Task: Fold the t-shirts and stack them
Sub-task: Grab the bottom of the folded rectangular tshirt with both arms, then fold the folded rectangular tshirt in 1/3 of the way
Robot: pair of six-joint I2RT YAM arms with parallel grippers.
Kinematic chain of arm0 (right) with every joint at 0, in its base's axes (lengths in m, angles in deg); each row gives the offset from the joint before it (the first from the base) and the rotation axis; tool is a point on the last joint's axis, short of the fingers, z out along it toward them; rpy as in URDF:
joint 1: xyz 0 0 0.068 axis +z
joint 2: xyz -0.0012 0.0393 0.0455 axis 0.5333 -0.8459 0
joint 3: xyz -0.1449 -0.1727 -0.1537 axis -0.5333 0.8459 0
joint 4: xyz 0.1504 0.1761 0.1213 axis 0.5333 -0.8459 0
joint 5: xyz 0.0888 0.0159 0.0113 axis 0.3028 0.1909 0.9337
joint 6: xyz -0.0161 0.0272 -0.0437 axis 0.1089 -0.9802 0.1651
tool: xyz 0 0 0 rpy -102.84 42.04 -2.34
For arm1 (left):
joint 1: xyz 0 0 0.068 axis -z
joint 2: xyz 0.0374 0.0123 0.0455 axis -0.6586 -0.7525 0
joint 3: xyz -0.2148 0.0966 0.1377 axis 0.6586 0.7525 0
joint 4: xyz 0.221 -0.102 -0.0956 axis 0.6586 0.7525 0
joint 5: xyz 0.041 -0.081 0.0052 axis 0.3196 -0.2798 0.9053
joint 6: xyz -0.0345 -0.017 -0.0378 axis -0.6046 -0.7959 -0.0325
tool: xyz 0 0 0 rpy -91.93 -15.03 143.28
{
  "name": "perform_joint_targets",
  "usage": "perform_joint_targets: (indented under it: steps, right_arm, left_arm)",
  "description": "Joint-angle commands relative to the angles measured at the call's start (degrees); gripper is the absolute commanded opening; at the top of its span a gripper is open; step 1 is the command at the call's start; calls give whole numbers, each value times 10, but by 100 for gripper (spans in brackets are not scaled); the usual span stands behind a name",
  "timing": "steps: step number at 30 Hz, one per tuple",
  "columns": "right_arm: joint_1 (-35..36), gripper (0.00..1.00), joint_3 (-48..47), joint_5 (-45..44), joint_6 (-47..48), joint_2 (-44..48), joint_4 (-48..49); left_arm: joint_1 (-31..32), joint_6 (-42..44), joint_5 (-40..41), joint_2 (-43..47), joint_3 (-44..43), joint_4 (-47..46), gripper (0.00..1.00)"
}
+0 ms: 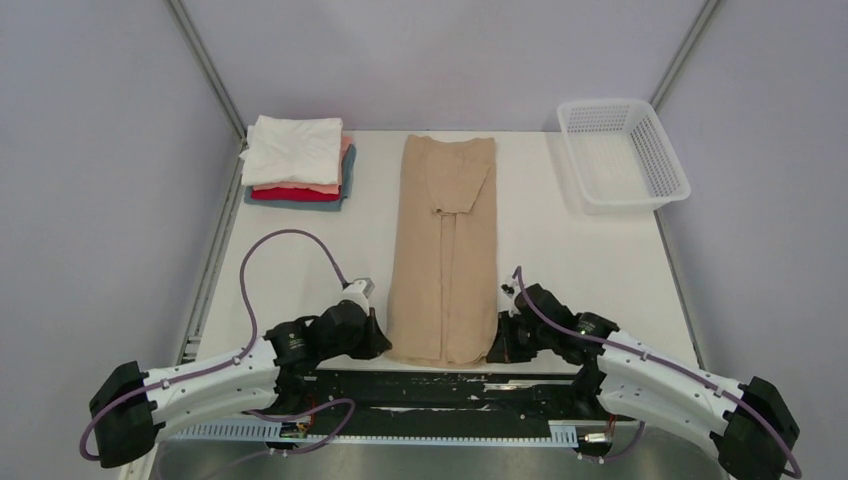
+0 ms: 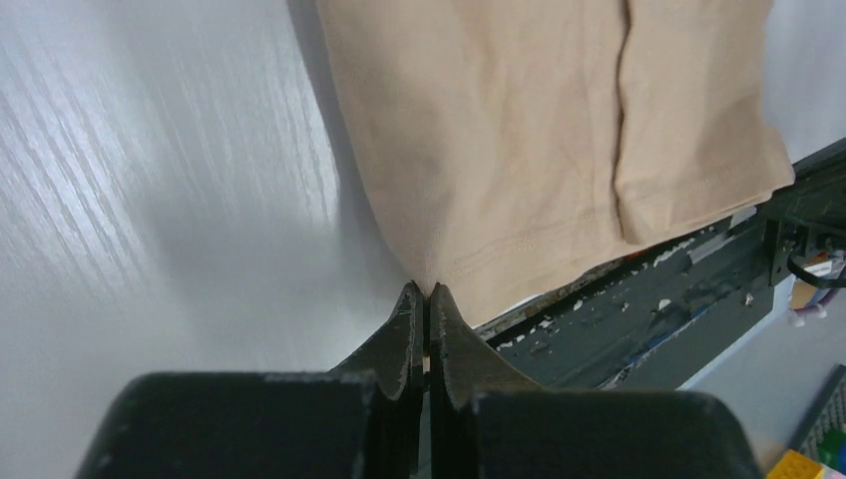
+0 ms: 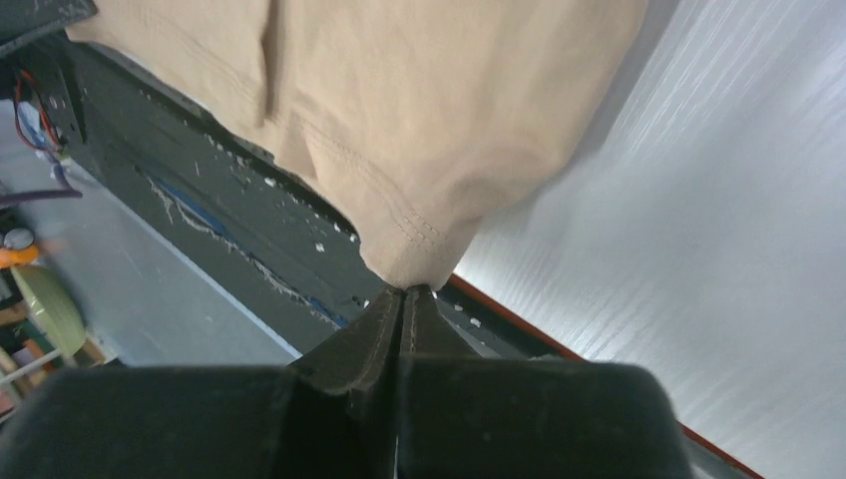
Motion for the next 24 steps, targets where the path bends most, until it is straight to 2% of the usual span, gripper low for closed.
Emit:
perform_joint_targets:
  steps: [1, 3, 7, 10, 14, 24]
  right_arm:
    - [3, 0, -89, -108, 27, -20, 14]
    - [0, 0, -120, -170, 29, -41, 14]
    - [-30, 0, -163, -253, 48, -87, 53]
    - [-67, 0, -180, -245, 73, -136, 132]
    - [-138, 0, -215, -209, 79, -203, 194]
    - [-221, 0, -309, -201, 118, -347, 245]
  left_arm:
    - [1, 46, 70, 0, -53, -24, 0]
    - [-12, 65, 105, -35, -85, -28, 0]
    - [-71, 103, 102, -121, -138, -84, 0]
    - [-129, 129, 89, -204, -198, -125, 0]
    - [-171, 161, 94, -295, -279, -136, 0]
    - [-259, 206, 61, -465, -434, -117, 0]
